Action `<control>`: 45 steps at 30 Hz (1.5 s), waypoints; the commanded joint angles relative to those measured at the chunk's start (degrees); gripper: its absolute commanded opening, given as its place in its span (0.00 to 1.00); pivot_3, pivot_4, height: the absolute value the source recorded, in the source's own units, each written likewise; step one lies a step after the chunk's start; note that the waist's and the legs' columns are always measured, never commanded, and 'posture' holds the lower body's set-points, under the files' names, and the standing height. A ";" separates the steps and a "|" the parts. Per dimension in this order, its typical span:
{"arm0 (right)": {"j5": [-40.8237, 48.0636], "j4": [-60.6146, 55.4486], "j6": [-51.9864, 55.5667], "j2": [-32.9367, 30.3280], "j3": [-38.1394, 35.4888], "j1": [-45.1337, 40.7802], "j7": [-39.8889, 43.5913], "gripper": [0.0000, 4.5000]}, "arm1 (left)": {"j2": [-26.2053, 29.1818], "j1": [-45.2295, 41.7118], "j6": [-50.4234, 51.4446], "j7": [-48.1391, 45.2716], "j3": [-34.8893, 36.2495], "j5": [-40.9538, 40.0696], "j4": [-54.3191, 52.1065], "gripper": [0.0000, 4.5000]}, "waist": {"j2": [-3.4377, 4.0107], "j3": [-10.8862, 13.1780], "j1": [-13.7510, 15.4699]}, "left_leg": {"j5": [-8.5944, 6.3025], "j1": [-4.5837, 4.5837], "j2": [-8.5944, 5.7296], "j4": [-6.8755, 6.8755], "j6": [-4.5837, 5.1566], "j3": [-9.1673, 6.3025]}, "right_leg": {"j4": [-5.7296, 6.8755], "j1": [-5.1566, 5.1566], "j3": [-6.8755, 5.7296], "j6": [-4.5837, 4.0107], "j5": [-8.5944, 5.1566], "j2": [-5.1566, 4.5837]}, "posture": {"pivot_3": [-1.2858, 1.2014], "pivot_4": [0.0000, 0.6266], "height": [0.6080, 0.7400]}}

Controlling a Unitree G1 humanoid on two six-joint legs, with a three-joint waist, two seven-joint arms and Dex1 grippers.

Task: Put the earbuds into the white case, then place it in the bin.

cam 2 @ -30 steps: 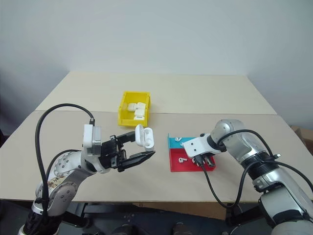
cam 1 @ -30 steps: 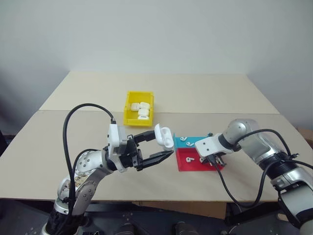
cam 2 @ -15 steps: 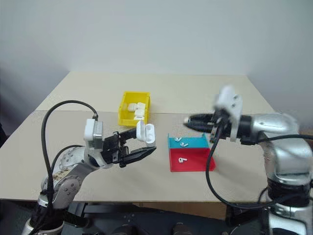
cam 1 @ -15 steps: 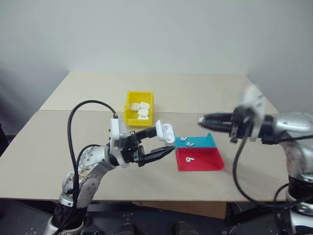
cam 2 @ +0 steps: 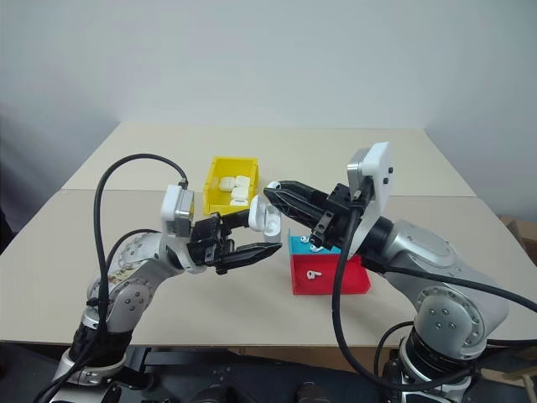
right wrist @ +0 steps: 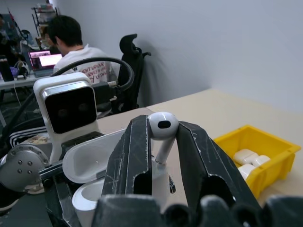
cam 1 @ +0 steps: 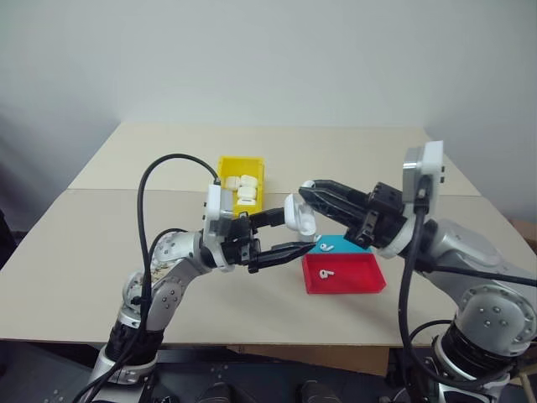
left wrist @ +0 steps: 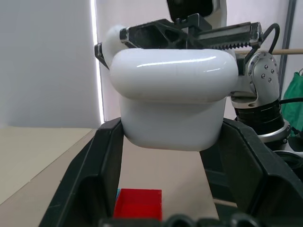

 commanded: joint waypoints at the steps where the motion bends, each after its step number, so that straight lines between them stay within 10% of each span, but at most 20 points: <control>1: 2.63 -1.82 -2.86 -1.94 0.45 0.96 -1.16 0.14 | 0.10 -1.89 0.13 -0.29 0.61 -0.60 -1.79 0.61 | 0.00 0.00 -0.01 | 0.00 0.00 0.00 0.00 0.00 0.00 | -0.01 0.00 0.00 0.00 0.00 0.00 | 0.52 0.24 1.00; 27: 8.27 -0.47 -16.98 -18.33 3.74 8.59 1.10 0.14 | 0.28 -1.57 1.19 1.29 1.41 -1.02 -6.76 0.61 | -0.02 0.01 0.03 | 0.00 -0.02 0.01 -0.01 0.01 0.00 | -0.09 0.00 0.00 0.01 -0.02 0.00 | 0.52 0.24 1.00; 36: 8.28 0.75 -20.42 -20.59 4.86 8.63 2.62 0.88 | 0.10 -1.30 1.31 1.74 1.86 -0.89 -6.74 0.61 | -0.02 0.01 0.09 | -0.01 -0.03 0.01 -0.01 0.01 0.00 | -0.14 0.00 0.01 0.01 -0.02 0.00 | 0.52 0.24 1.00; 45: 6.32 5.70 -22.19 -24.34 3.00 7.45 4.58 0.88 | 2.06 -0.55 0.19 1.12 3.35 0.44 -5.77 0.61 | -0.03 0.01 0.07 | -0.01 -0.03 0.01 -0.01 0.01 0.01 | -0.15 0.00 0.01 0.01 -0.02 -0.01 | 0.52 0.24 1.00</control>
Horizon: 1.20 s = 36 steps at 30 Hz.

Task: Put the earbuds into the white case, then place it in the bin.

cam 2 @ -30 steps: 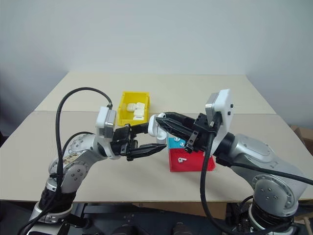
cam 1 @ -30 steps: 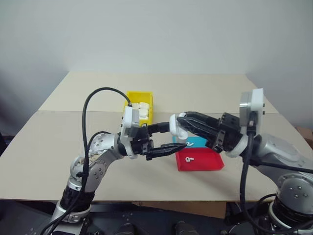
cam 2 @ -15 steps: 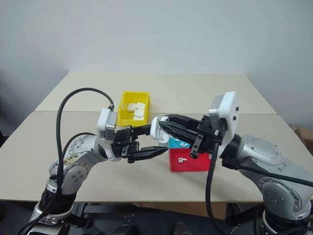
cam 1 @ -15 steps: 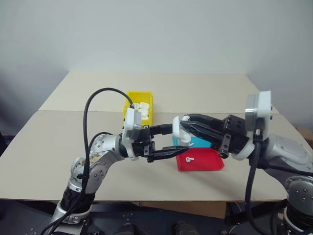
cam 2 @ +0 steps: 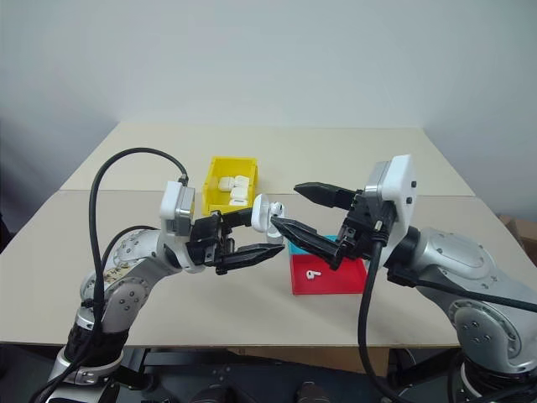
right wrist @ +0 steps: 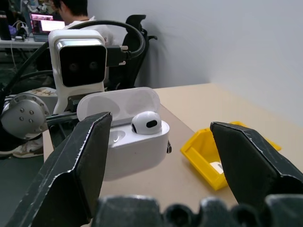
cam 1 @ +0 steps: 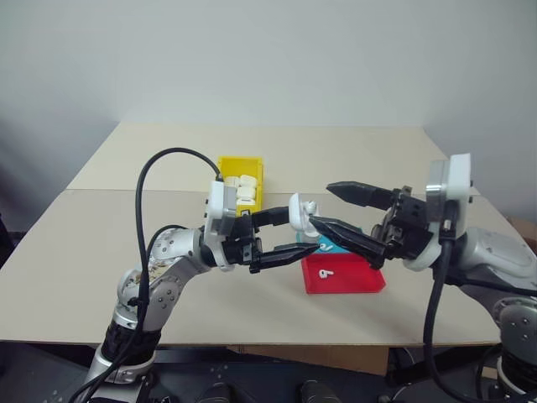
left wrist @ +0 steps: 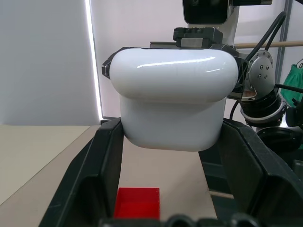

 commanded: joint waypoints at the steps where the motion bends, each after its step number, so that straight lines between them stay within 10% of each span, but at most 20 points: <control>1: -4.50 3.64 -2.47 -4.36 -0.49 -2.00 3.09 0.88 | 1.35 0.14 -2.35 -0.65 2.79 0.03 -1.37 0.61 | 0.00 0.00 -0.01 | 0.00 0.00 0.00 0.00 0.00 0.00 | 0.00 0.00 0.00 0.00 0.00 0.00 | 0.52 0.24 1.00; 7: -33.10 21.60 -15.19 -16.45 21.35 -14.00 17.98 0.88 | 2.39 1.59 -2.59 0.03 4.56 -0.58 -2.78 0.61 | 0.01 0.00 -0.40 | 0.00 0.02 0.01 -0.02 0.00 0.10 | -0.03 -0.09 0.05 -0.01 0.00 -0.01 | 0.52 0.24 1.00; 16: -59.68 60.57 -43.91 -4.83 44.53 -38.23 38.83 0.88 | 0.81 2.14 -3.18 1.46 3.76 0.09 -4.02 0.61 | 0.01 0.02 -1.41 | -0.01 -0.07 0.01 -0.09 0.02 0.14 | -0.02 -0.19 0.10 0.00 0.01 0.04 | 0.52 0.24 1.00; 20: -64.08 77.49 -52.27 1.81 47.40 -45.53 45.26 0.84 | 0.52 2.35 -3.26 1.71 3.79 -0.05 -4.52 0.61 | 0.01 0.02 -1.31 | -0.02 -0.09 0.01 -0.10 0.03 0.14 | 0.00 -0.19 0.09 0.05 0.10 0.04 | 0.52 0.24 1.00; 25: -67.94 90.85 -59.63 7.48 47.32 -49.82 47.50 0.51 | 0.85 3.22 -3.45 2.01 4.30 -0.01 -5.35 0.61 | 0.03 0.03 -1.33 | -0.02 -0.10 0.01 -0.10 0.04 0.15 | 0.00 -0.19 0.08 -0.06 0.35 0.02 | 0.52 0.24 1.00; 36: -73.99 103.21 -66.55 11.77 46.69 -52.72 49.03 0.51 | 1.99 4.81 -3.44 3.65 5.35 0.30 -7.37 0.61 | 0.05 0.04 -1.49 | -0.02 -0.02 0.01 -0.10 0.04 0.15 | 0.16 -0.19 0.07 -0.06 0.36 0.03 | 0.52 0.24 1.00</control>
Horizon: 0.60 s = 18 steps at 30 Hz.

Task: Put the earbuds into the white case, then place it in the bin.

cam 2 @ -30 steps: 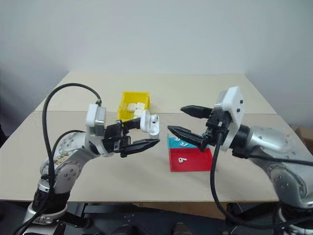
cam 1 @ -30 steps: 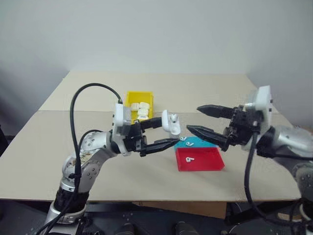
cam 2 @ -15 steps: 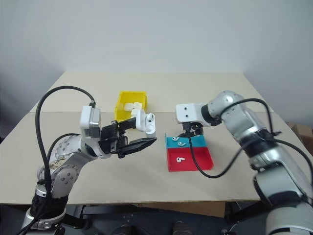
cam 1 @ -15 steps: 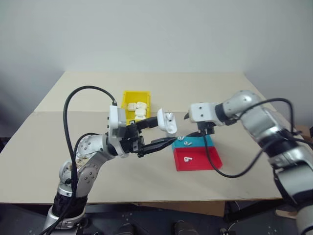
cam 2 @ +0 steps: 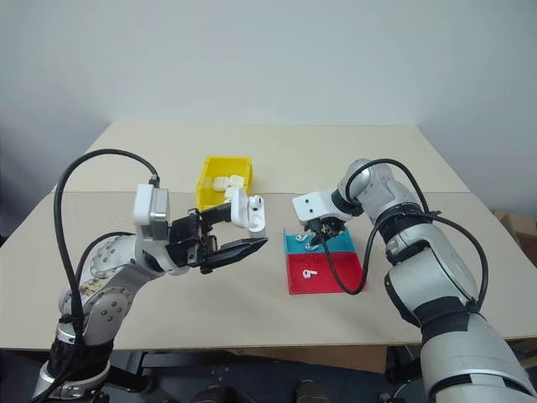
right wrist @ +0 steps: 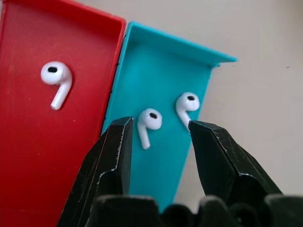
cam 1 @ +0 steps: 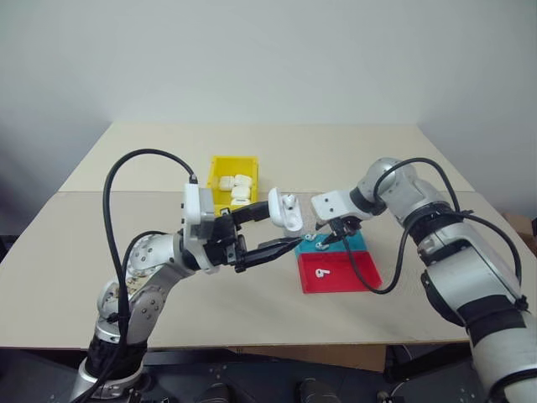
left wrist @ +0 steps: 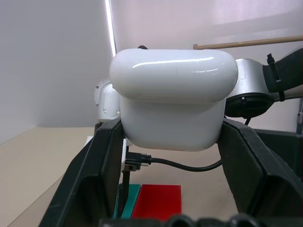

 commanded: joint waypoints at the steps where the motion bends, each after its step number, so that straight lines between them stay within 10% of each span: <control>1: -1.61 2.24 -2.07 0.81 -1.51 -1.98 -0.50 0.51 | 0.45 0.23 -1.42 0.87 1.08 -0.31 -2.74 0.61 | 0.00 0.00 -0.13 | 0.00 0.00 0.00 0.00 0.00 0.00 | 0.00 0.00 0.00 0.00 0.00 0.00 | 0.52 0.24 1.00; 18: -8.07 8.47 -3.12 4.67 -1.56 -1.31 -5.59 0.51 | 1.64 0.74 -1.83 2.20 1.44 -0.02 -4.05 0.61 | 0.02 0.01 -0.08 | 0.00 0.01 0.01 0.00 0.00 0.00 | 0.04 0.00 0.00 0.01 0.04 0.02 | 0.52 0.24 1.00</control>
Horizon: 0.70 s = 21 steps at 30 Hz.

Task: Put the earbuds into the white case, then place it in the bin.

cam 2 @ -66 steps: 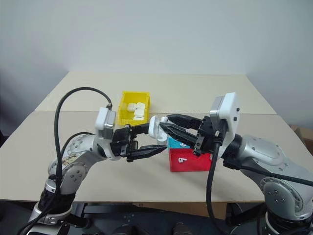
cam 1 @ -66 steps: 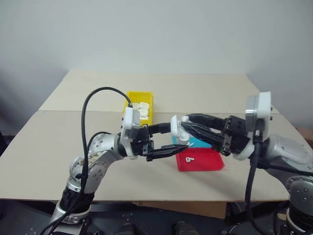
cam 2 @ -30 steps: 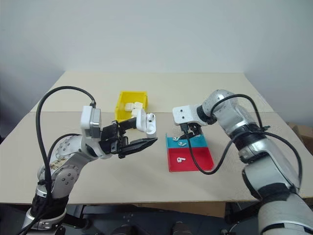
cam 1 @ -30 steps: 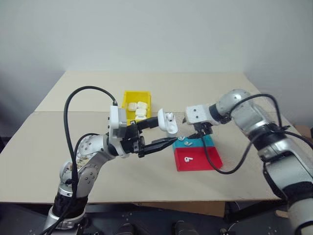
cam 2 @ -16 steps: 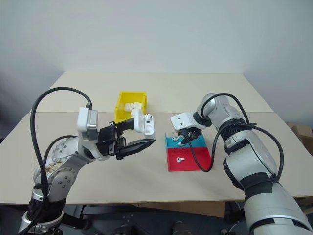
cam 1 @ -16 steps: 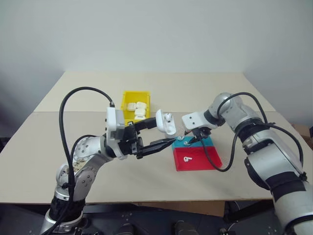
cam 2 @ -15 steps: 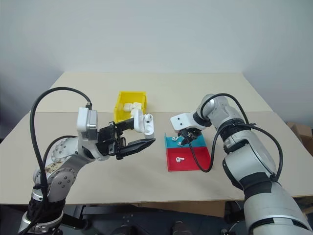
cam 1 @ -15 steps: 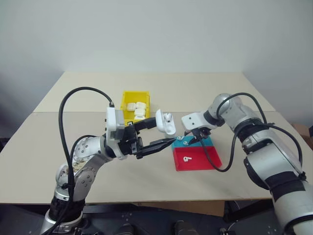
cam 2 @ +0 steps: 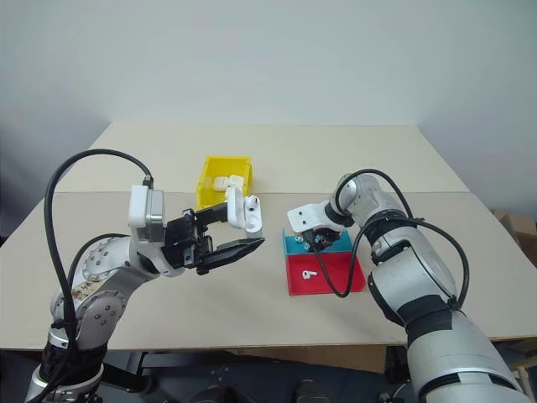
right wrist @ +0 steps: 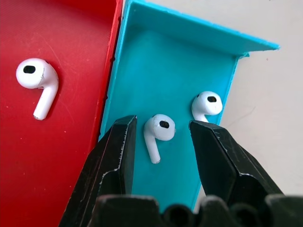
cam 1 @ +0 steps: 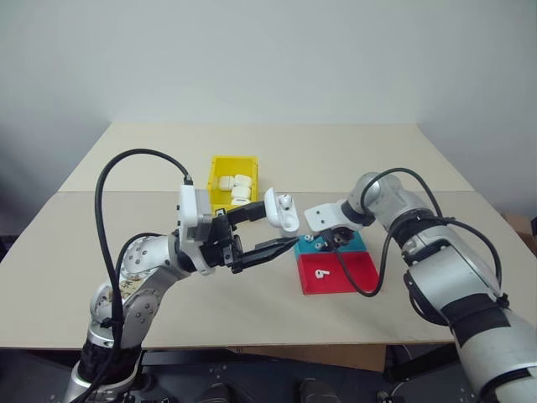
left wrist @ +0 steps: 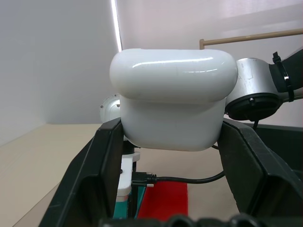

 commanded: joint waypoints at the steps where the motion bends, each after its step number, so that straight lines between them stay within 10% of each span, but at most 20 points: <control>1: -1.01 0.21 -1.33 0.14 -0.93 -0.97 -0.43 0.51 | 0.28 -0.11 -1.75 0.51 1.08 -0.20 -2.52 0.61 | 0.00 0.00 -0.01 | 0.00 0.00 0.00 0.00 0.00 0.00 | 0.00 0.00 0.00 0.00 0.00 0.00 | 0.52 0.24 1.00; 9: -1.84 0.77 -1.21 0.91 -1.34 0.10 -1.10 0.15 | 0.64 0.09 -1.39 0.90 1.26 -0.46 -3.15 0.61 | 0.00 0.00 -0.11 | 0.00 0.02 0.00 0.00 0.00 0.00 | 0.01 0.01 0.00 0.01 0.00 0.01 | 0.52 0.24 1.00; 21: -0.23 -1.50 1.44 -1.79 -5.10 -0.56 -1.95 0.14 | 0.36 -1.01 -1.11 -0.42 0.13 -1.41 -1.89 0.61 | 0.01 0.00 -0.06 | 0.00 0.07 0.00 0.00 0.00 -0.01 | 0.03 0.05 0.00 0.01 0.00 0.01 | 0.52 0.24 1.00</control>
